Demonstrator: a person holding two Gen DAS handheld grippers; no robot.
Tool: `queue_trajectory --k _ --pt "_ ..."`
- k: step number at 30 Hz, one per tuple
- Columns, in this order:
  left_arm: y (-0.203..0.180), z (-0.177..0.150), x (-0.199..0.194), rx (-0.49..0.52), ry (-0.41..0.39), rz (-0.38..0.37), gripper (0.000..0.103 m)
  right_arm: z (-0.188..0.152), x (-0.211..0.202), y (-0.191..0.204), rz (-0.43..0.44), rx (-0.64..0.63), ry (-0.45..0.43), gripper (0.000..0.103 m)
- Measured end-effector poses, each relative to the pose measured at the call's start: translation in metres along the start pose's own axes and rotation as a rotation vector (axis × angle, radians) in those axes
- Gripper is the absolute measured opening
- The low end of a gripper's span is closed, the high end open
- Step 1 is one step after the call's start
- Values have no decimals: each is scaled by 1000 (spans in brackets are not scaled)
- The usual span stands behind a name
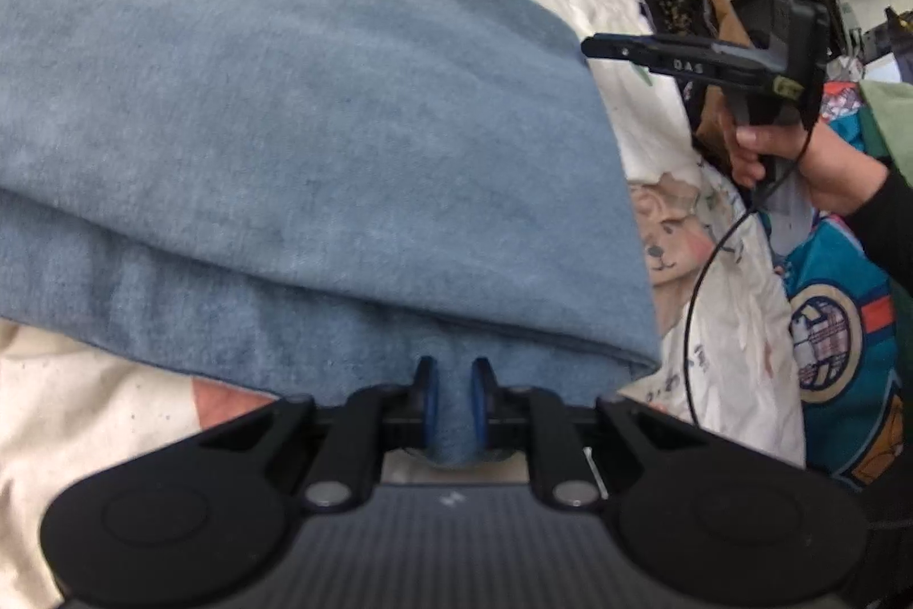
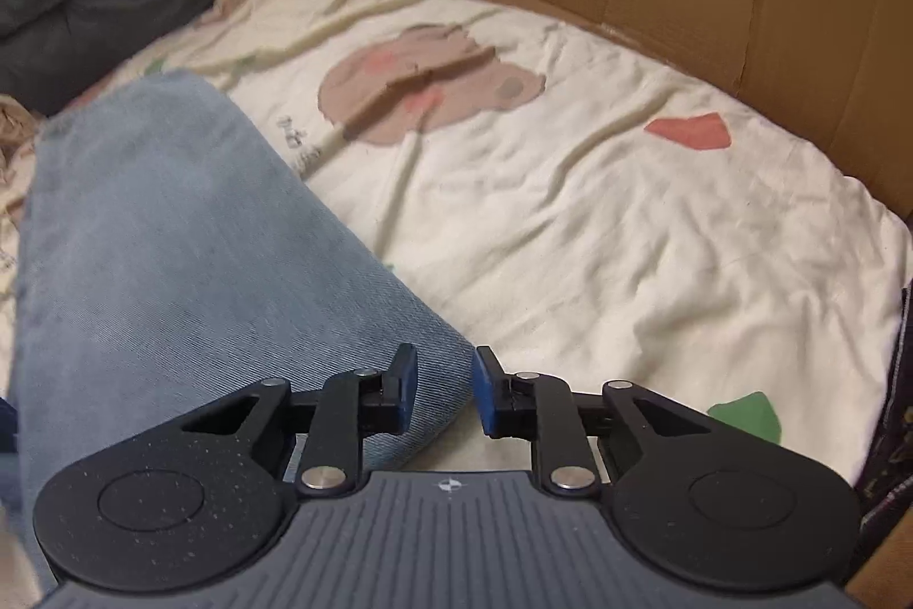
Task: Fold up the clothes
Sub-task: 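Carry the folded jeans with the left tool while the right tool pinches its edge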
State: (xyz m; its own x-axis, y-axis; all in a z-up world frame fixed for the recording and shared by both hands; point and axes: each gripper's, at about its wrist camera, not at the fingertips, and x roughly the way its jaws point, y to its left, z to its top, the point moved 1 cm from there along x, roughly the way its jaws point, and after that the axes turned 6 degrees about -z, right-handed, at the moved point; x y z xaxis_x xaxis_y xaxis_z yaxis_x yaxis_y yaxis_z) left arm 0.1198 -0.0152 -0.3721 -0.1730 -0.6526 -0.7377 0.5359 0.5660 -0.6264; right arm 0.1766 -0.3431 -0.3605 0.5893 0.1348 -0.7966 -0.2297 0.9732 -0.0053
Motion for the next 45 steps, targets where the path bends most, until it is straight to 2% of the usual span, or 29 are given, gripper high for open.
queue_trajectory --k 1,3,7,9,12,17,22,26,33,36,45 --pt "0 0 -3 -5 -11 -17 12 1 -5 1 7 3 -2 27" --pt "-2 0 -8 -6 -24 -48 12 -1 -9 7 46 -2 14 20" --pt "-10 -2 1 5 1 -96 12 -13 -5 23 90 -1 69 18" --pt "-11 -3 10 12 34 -90 12 -21 -5 28 97 8 91 13" --pt "-6 -10 23 9 88 -48 3 -29 -6 34 109 27 122 12" --pt "-3 -17 36 -6 126 -29 2 -39 -17 49 136 13 165 12" --pt "-4 -15 31 -22 104 -52 2 -56 -28 66 184 4 215 12" --pt "-7 -7 10 -25 42 -73 5 -67 -36 83 187 -58 238 12" --pt "-14 22 -6 -10 -65 -57 10 -81 -43 91 216 -35 304 12" --pt "-19 30 -1 1 -68 -38 12 -85 -45 94 229 -19 328 12" --pt "-22 26 23 15 -42 -42 12 -93 -50 104 255 32 394 12"
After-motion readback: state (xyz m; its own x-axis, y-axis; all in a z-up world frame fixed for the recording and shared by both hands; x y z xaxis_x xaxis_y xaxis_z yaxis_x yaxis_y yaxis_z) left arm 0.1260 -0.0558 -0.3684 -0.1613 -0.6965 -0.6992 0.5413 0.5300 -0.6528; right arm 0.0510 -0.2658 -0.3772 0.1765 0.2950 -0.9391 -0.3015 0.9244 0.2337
